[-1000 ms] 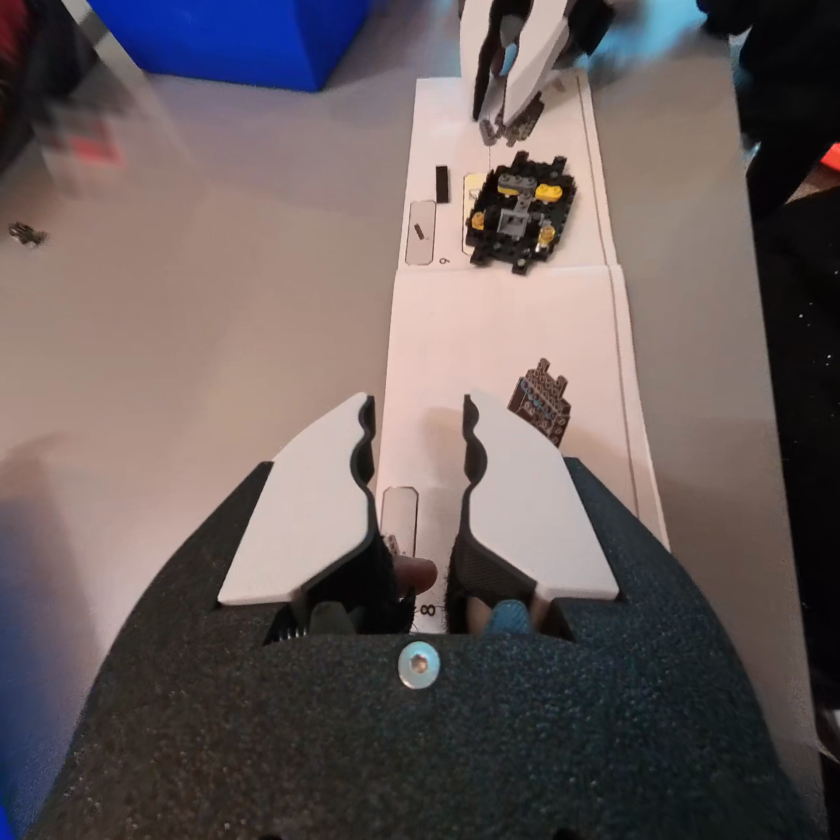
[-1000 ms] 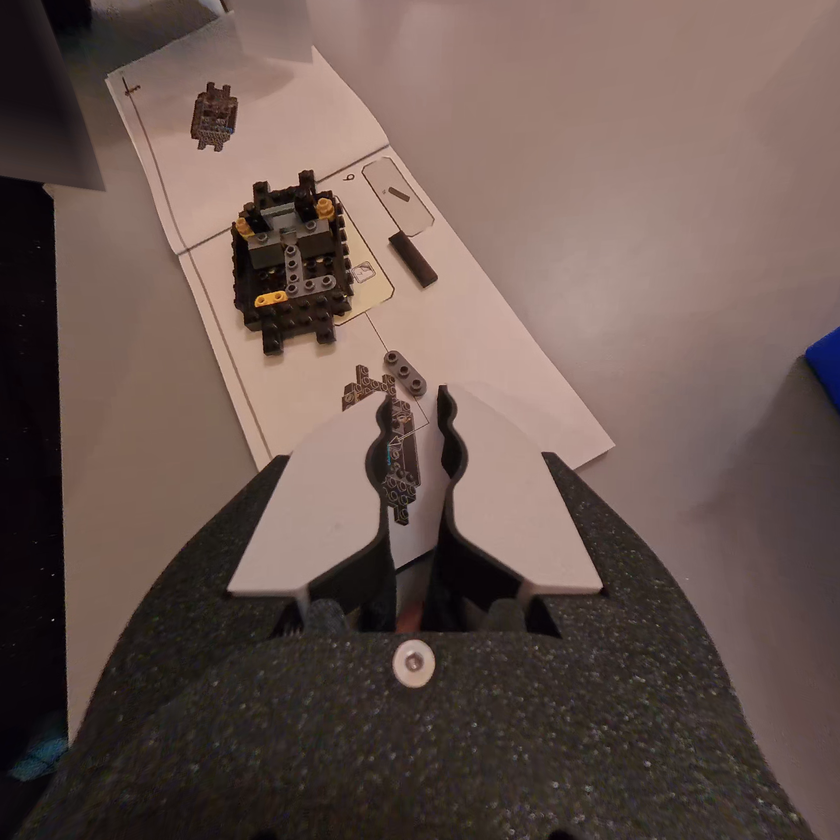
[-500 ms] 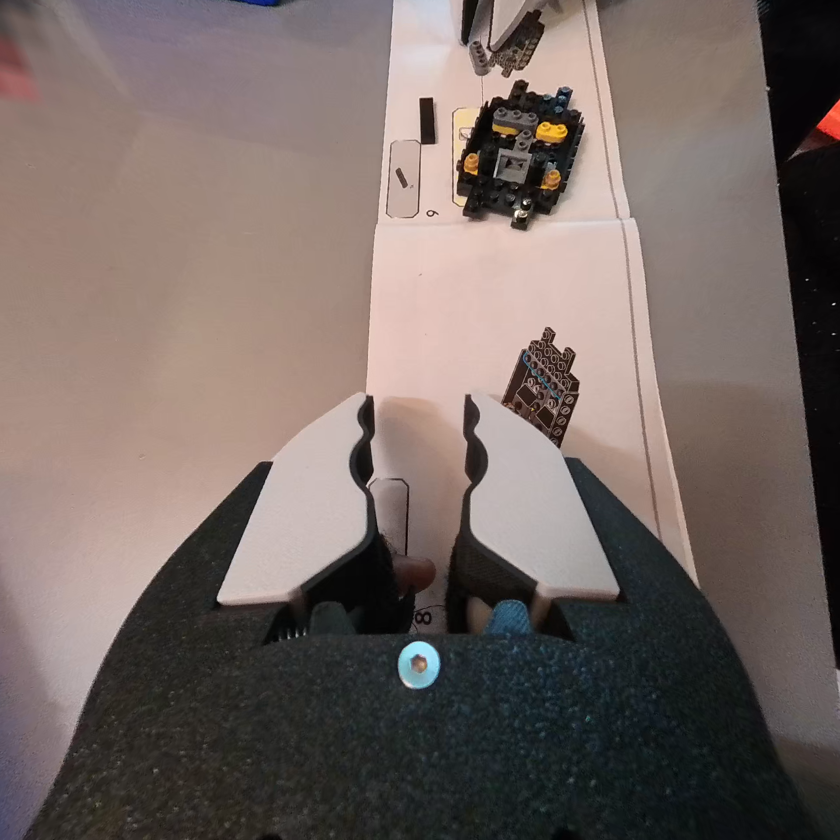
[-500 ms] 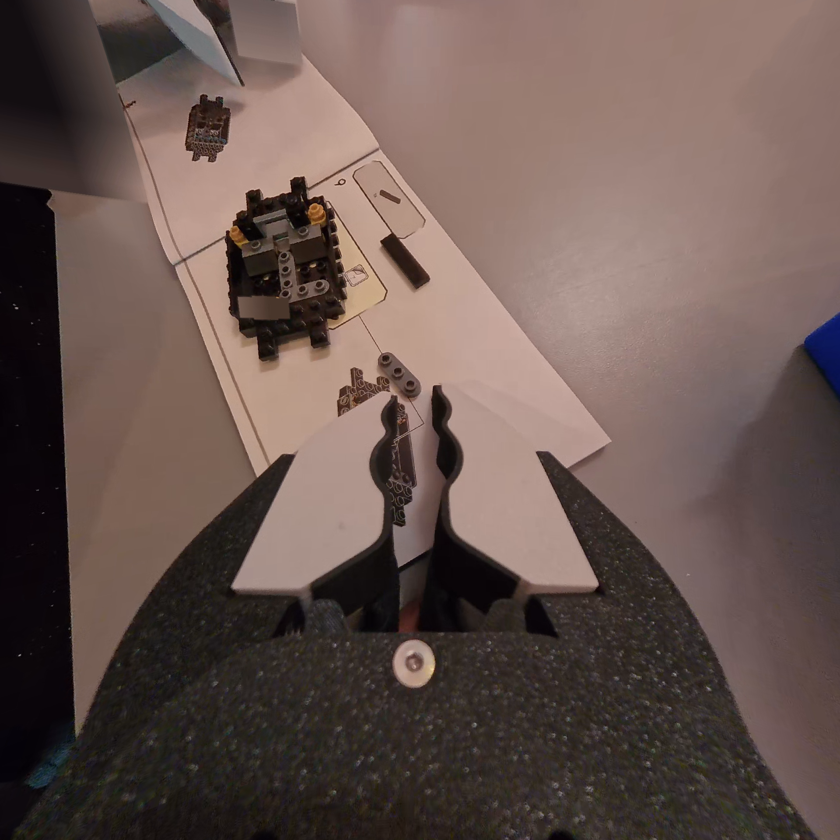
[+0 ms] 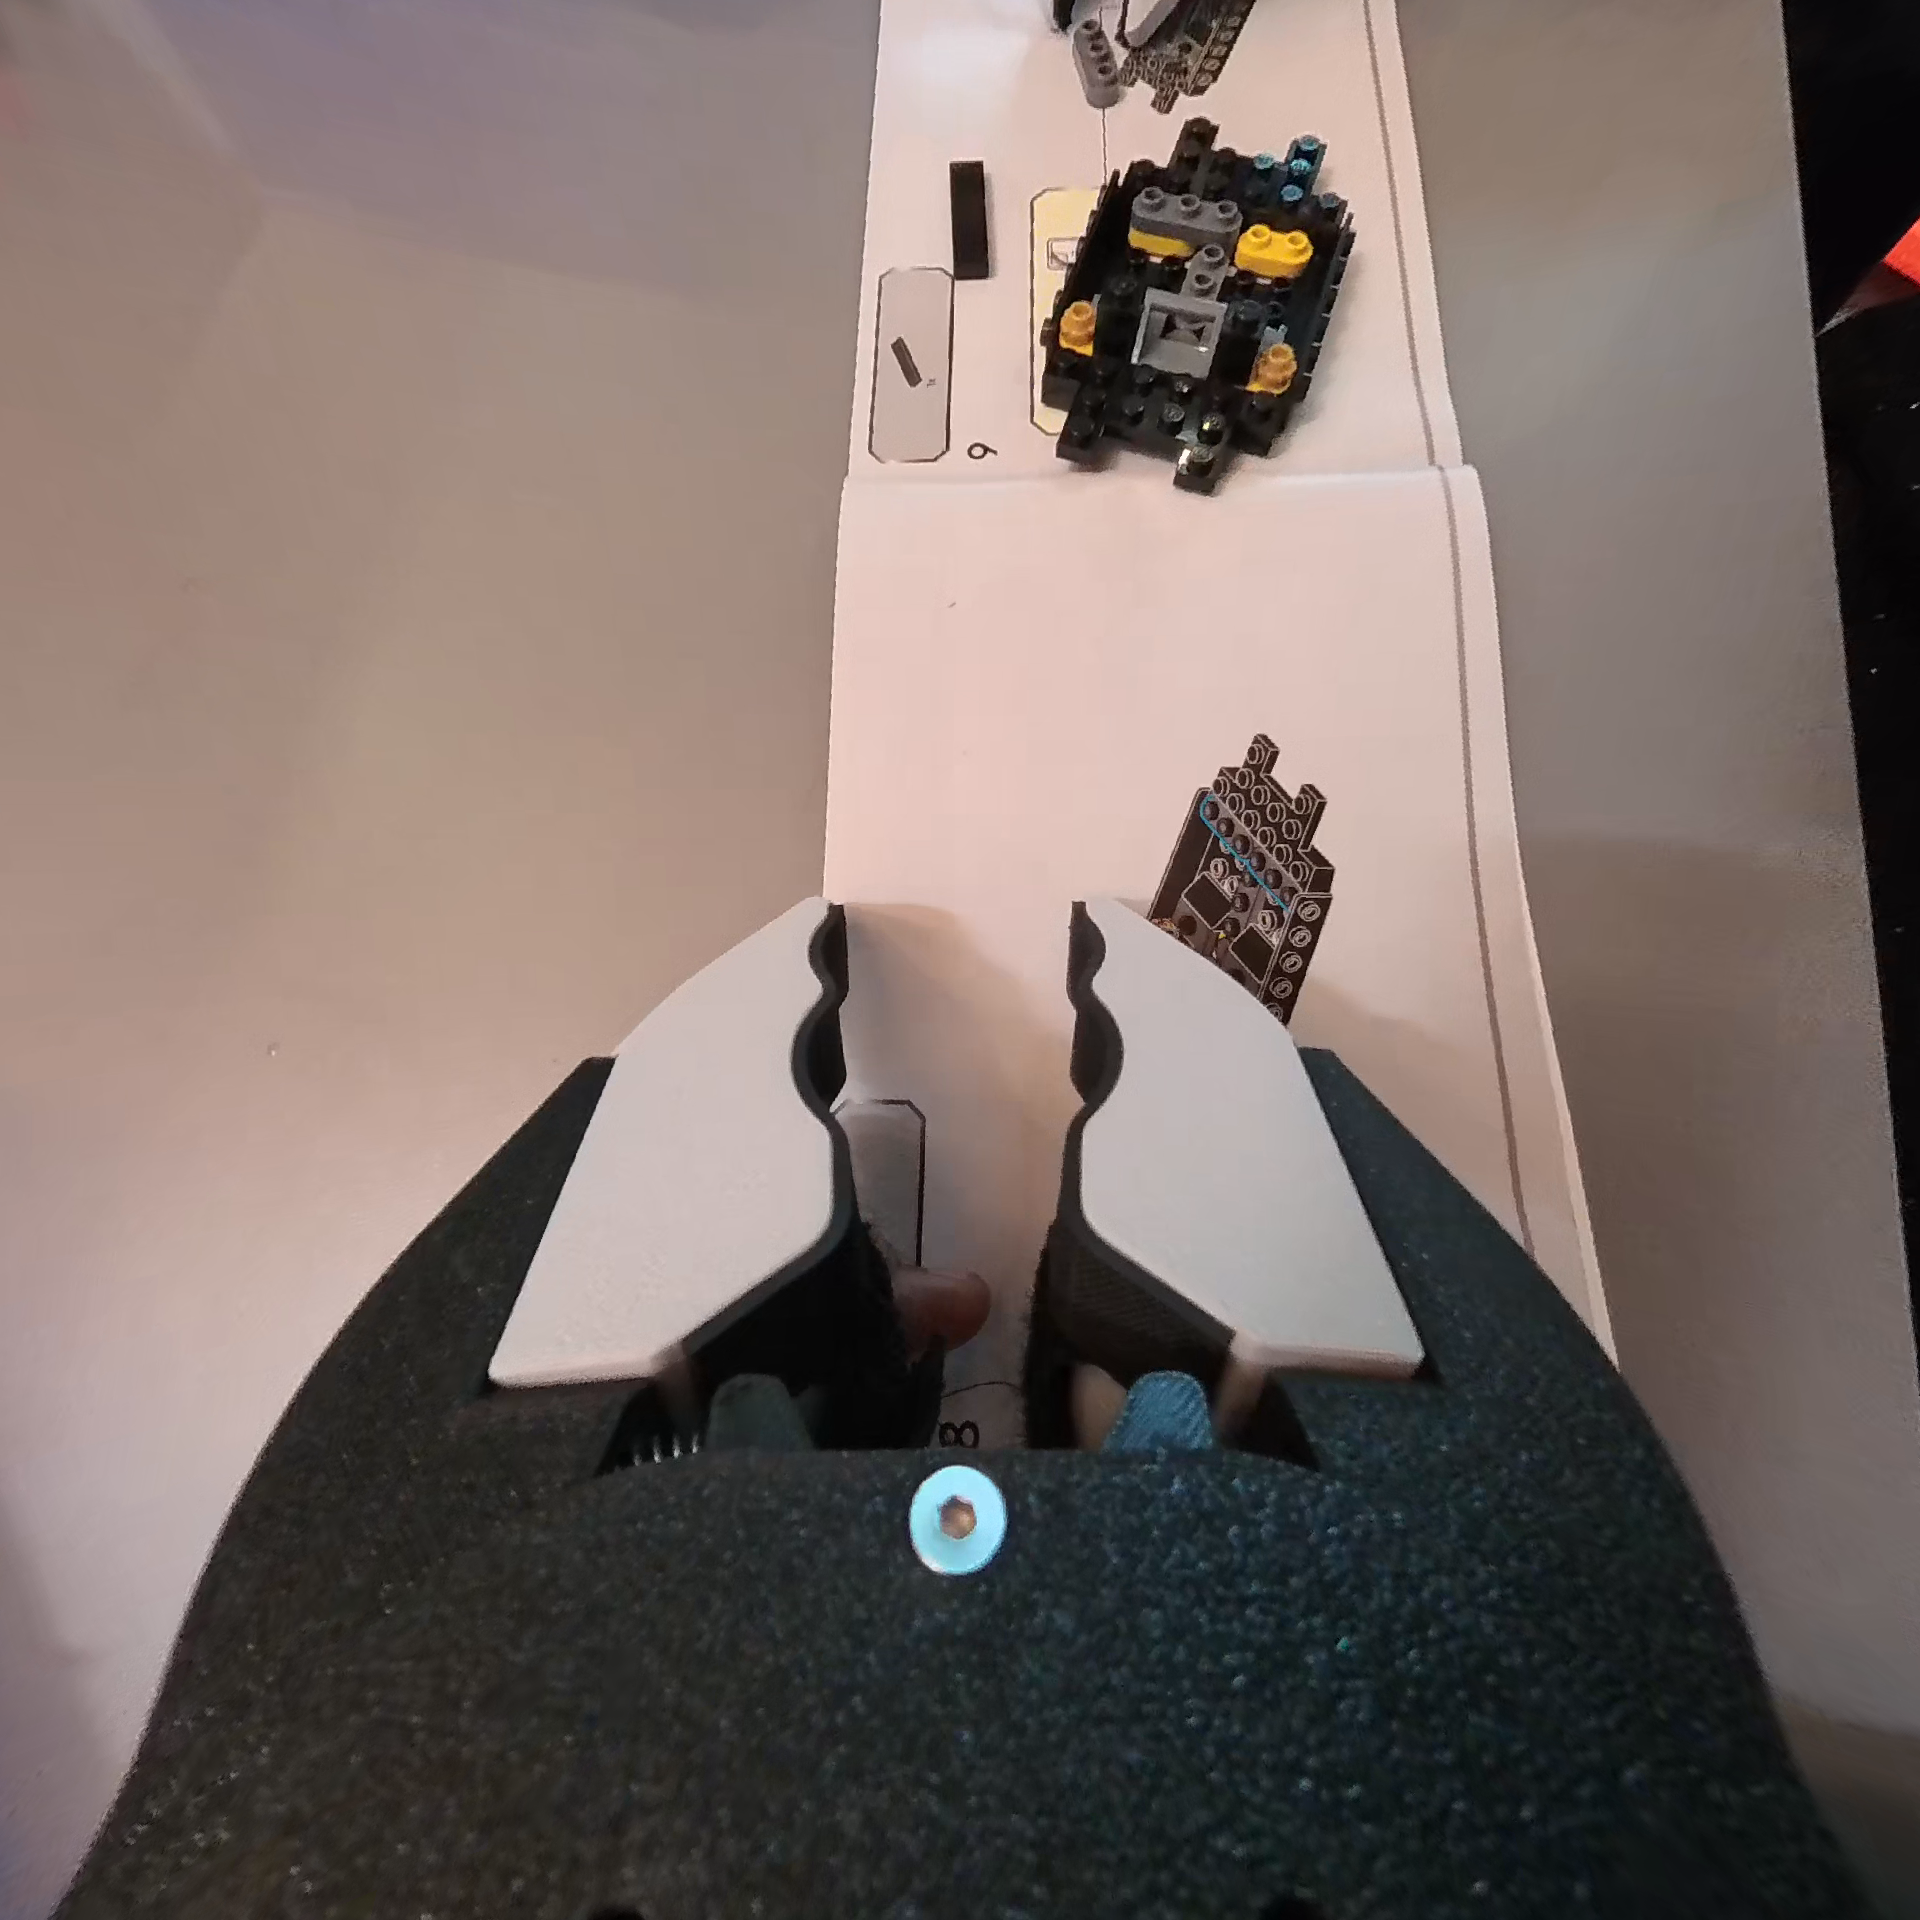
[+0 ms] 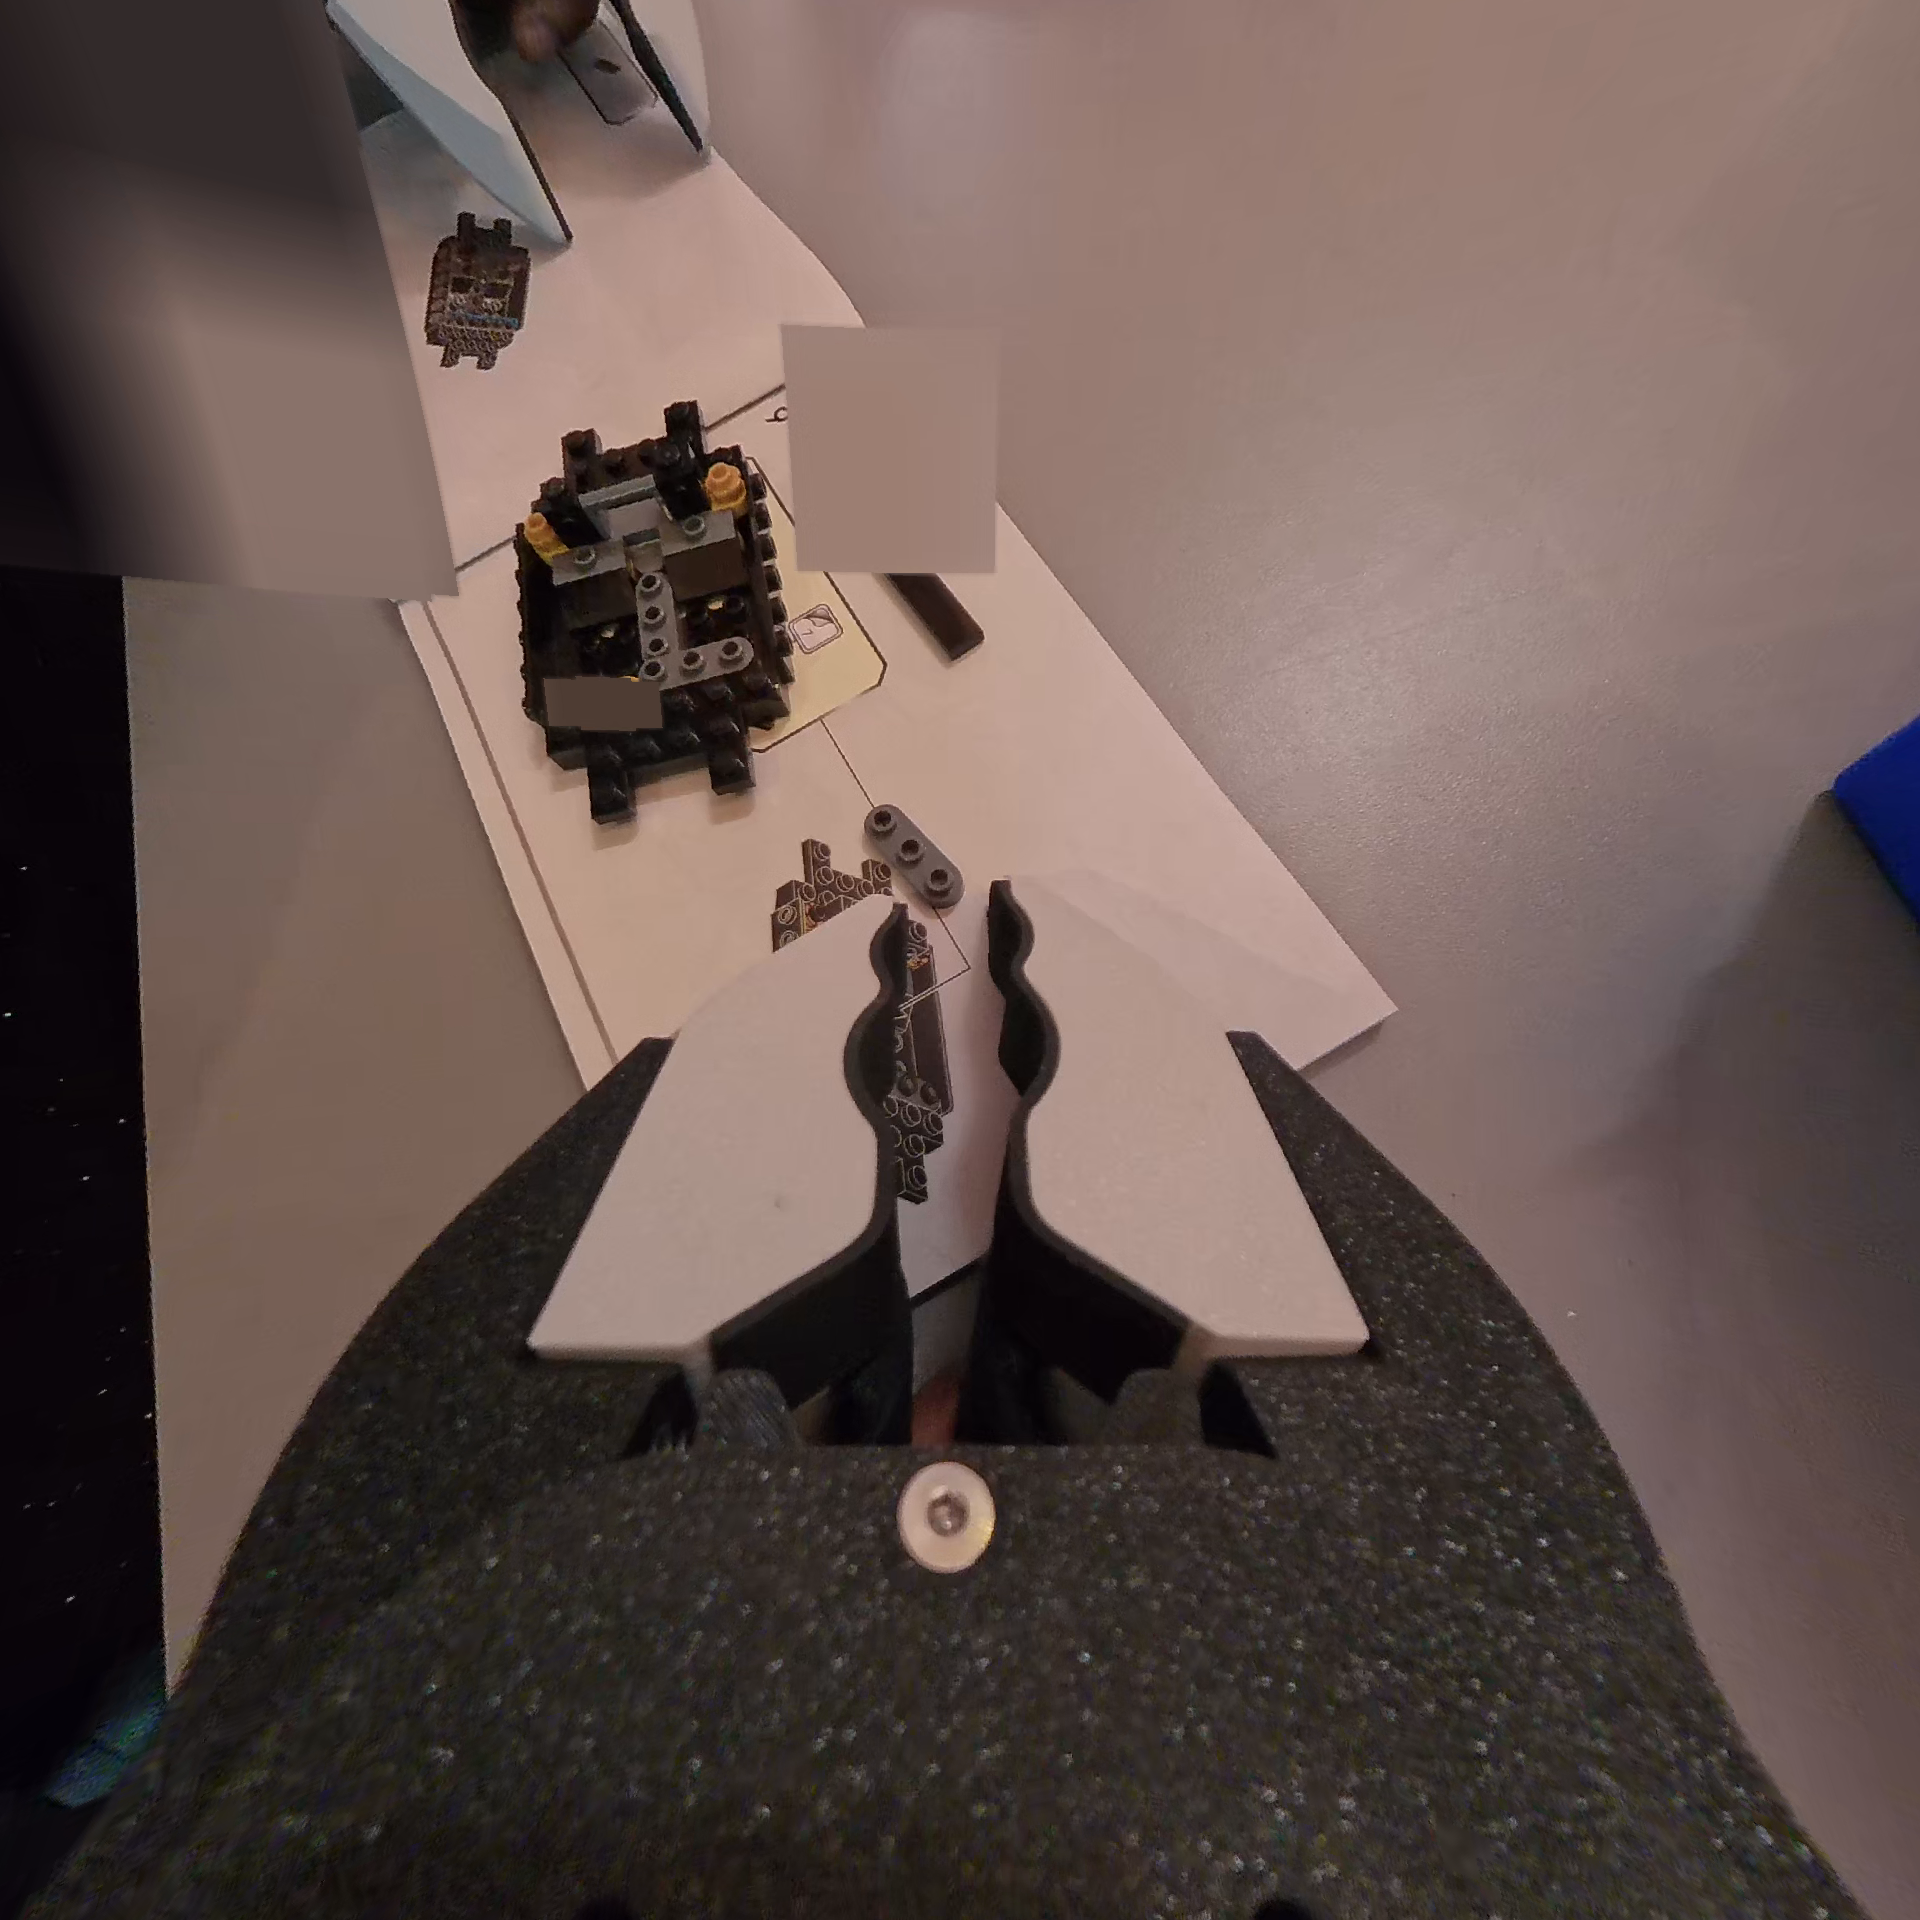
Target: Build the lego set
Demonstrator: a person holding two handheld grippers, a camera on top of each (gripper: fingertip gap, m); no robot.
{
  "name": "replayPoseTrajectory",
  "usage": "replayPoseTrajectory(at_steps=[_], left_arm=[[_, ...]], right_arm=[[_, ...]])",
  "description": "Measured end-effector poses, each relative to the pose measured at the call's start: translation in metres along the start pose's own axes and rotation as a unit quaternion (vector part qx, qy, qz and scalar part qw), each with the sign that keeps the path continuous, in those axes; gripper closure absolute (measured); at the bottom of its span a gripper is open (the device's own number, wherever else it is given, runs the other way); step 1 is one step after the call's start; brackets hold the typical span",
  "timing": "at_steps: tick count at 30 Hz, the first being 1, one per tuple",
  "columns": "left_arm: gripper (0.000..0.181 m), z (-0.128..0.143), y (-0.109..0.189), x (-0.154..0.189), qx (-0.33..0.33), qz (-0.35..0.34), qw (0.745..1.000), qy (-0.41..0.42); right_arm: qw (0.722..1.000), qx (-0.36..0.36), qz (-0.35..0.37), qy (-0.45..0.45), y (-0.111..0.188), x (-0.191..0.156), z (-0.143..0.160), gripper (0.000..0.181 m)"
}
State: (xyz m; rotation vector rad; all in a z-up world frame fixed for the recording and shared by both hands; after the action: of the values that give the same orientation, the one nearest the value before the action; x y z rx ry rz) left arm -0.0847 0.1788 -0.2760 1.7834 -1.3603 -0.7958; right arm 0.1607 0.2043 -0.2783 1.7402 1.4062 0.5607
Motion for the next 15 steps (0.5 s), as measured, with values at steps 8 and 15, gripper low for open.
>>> replayPoseTrajectory(at_steps=[8, 15], left_arm=[[0.139, 0.0000, -0.0003, -0.0010, 0.000, -0.001, 1.000, 0.004], [0.137, 0.0003, -0.0002, -0.0015, 0.000, -0.002, 1.000, 0.007]], right_arm=[[1.000, 0.000, 0.002, 0.002, 0.0001, -0.0001, 0.0000, 0.166], [1.000, 0.000, 0.003, 0.002, 0.0001, -0.0002, 0.0000, 0.166]])
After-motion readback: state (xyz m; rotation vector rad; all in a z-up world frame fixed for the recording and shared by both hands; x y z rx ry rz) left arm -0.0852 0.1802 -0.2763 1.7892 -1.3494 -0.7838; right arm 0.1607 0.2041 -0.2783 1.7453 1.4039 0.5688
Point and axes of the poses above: each gripper's, where its closed fingertips meet, y back along the fingers, z out of its underside, x = y × z across the jaws, the point moved 2 cm from there along y, back along the fingers, and after that the axes turned 15 degrees about -x, right-handed, at the moved point
